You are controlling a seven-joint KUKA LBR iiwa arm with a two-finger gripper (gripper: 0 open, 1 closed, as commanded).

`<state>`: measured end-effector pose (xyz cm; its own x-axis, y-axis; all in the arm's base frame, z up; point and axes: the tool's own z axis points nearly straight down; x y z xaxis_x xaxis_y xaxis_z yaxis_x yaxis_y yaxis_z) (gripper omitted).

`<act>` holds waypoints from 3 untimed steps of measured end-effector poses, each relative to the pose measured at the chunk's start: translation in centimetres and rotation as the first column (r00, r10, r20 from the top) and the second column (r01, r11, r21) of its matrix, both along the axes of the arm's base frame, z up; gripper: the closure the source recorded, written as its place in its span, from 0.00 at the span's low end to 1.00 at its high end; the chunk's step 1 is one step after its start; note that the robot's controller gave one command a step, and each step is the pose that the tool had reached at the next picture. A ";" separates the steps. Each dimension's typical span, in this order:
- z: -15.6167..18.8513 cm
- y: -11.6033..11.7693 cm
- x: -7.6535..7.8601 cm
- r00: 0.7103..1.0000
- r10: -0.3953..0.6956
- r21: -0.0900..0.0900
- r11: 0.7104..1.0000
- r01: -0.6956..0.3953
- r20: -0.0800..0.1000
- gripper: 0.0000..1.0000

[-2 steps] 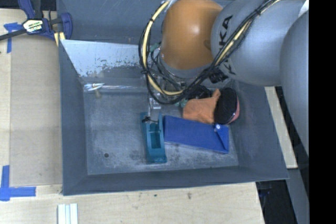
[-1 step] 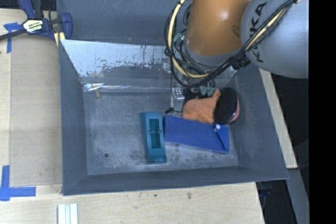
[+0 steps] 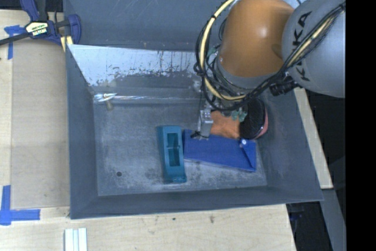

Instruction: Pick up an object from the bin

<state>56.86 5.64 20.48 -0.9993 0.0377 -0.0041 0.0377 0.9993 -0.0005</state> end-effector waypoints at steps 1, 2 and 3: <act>-0.4 -3.2 -0.2 0.999 -0.044 0.001 0.999 0.044 -0.003 0.00; -2.5 -3.8 2.3 0.990 0.142 -0.001 0.990 -0.142 0.002 0.00; -5.4 -7.7 2.4 0.999 0.045 0.002 0.999 -0.045 0.000 0.00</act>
Offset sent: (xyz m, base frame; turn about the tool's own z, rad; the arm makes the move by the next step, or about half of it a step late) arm 0.0548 -0.0304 -0.0582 0.0864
